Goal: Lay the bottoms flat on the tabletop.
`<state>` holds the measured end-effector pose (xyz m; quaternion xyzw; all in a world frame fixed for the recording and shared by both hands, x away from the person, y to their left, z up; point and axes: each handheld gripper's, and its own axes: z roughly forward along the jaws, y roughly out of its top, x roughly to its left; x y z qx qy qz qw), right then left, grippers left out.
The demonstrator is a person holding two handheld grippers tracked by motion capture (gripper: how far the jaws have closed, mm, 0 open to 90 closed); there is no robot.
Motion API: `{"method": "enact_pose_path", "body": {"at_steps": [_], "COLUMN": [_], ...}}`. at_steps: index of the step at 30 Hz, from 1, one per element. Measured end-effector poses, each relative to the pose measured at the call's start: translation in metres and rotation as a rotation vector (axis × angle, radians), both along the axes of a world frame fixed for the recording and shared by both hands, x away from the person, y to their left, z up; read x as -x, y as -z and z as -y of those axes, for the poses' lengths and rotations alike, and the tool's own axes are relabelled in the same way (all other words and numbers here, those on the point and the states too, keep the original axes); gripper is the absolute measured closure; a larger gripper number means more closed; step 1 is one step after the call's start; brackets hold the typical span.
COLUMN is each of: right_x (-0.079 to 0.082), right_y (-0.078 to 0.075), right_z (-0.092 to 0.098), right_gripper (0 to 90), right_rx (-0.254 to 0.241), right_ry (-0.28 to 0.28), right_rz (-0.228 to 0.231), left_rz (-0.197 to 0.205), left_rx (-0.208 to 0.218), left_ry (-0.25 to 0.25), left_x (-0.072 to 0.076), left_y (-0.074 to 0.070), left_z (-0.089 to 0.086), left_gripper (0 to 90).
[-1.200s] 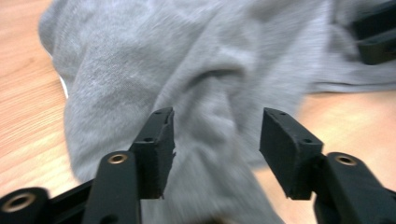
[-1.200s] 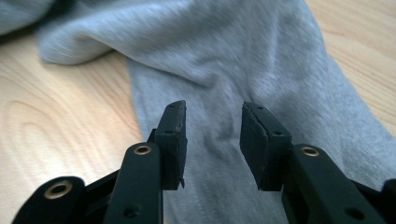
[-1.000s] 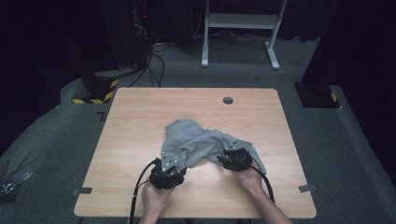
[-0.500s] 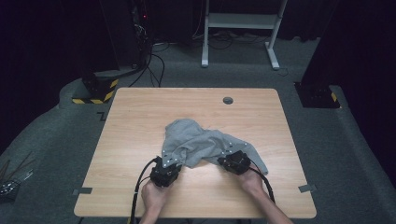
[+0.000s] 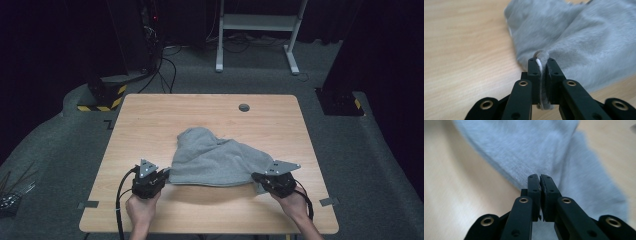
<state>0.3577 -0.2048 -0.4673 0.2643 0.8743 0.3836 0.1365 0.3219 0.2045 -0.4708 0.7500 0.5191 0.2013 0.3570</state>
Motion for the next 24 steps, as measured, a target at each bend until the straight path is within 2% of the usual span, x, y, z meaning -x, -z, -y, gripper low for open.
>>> {"method": "enact_pose_path", "body": {"at_steps": [2, 4, 5, 6, 7, 9, 10, 11, 12, 14, 15, 16, 17, 18, 19, 20, 21, 22, 24], "right_x": [0.001, 0.0, -0.003, -0.003, -0.009, -0.015, -0.015, -0.023, -0.026, -0.029, -0.03, -0.03, -0.03, -0.03, -0.03, -0.029, -0.028, -0.028, -0.027], "right_y": [0.008, 0.014, 0.015, 0.015, 0.014, 0.016, 0.016, 0.022, 0.026, 0.033, 0.036, 0.036, 0.039, 0.045, 0.045, 0.046, 0.045, 0.044, 0.043], "right_z": [-0.001, -0.001, 0.001, 0.001, 0.002, 0.002, 0.002, 0.002, 0.002, 0.002, 0.002, 0.002, 0.002, 0.001, 0.001, 0.001, -0.001, -0.002, -0.003], "right_gripper": [80.2, 72.3, 68.3, 68.3, 64.9, 62.5, 62.5, 60.9, 60.7, 60.0, 59.9, 59.9, 60.0, 62.6, 62.6, 67.2, 79.2, 84.3, 87.0], "right_rx": [0.016, 0.008, -0.025, -0.025, -0.04, -0.017, -0.017, 0.004, 0.017, 0.04, 0.05, 0.05, 0.059, 0.069, 0.069, 0.07, 0.082, 0.092, 0.107], "right_ry": [-0.039, -0.034, -0.002, -0.002, 0.046, 0.1, 0.1, 0.153, 0.175, 0.197, 0.204, 0.204, 0.211, 0.206, 0.206, 0.201, 0.176, 0.16, 0.148], "right_rz": [-0.043, -0.039, -0.039, -0.039, -0.022, 0.001, 0.001, -0.015, -0.032, -0.054, -0.058, -0.058, -0.069, -0.085, -0.085, -0.078, -0.073, -0.073, -0.073], "left_rz": [-0.046, -0.037, -0.004, -0.004, 0.027, 0.022, 0.022, 0.008, -0.013, -0.025, -0.067, -0.067, -0.089, -0.09, -0.094, -0.097, -0.108, -0.113, -0.116], "left_rx": [-0.017, 0.018, 0.002, 0.002, -0.028, -0.041, -0.041, -0.072, -0.074, -0.083, -0.09, -0.09, -0.092, -0.083, -0.072, -0.081, -0.093, -0.097, -0.103], "left_ry": [0.023, 0.059, 0.081, 0.081, 0.092, 0.109, 0.109, 0.119, 0.121, 0.126, 0.14, 0.14, 0.149, 0.162, 0.169, 0.175, 0.18, 0.179, 0.179], "left_x": [-0.002, -0.001, 0.0, 0.0, -0.002, -0.008, -0.008, -0.015, -0.019, -0.022, -0.028, -0.028, -0.03, -0.03, -0.03, -0.029, -0.028, -0.027, -0.026], "left_y": [0.006, 0.008, 0.007, 0.007, 0.007, 0.009, 0.009, 0.016, 0.02, 0.025, 0.033, 0.033, 0.037, 0.039, 0.039, 0.038, 0.036, 0.035, 0.034], "left_z": [0.005, 0.013, 0.025, 0.025, 0.036, 0.046, 0.046, 0.055, 0.059, 0.062, 0.065, 0.065, 0.065, 0.065, 0.064, 0.063, 0.061, 0.059, 0.056], "left_gripper": [80.4, 71.5, 62.4, 58.3, 55.0, 50.4, 49.9, 49.9, 50.0, 52.6, 56.5, 61.3, 61.3, 72.6, 72.6, 76.9, 84.4, 85.3, 86.3]}}
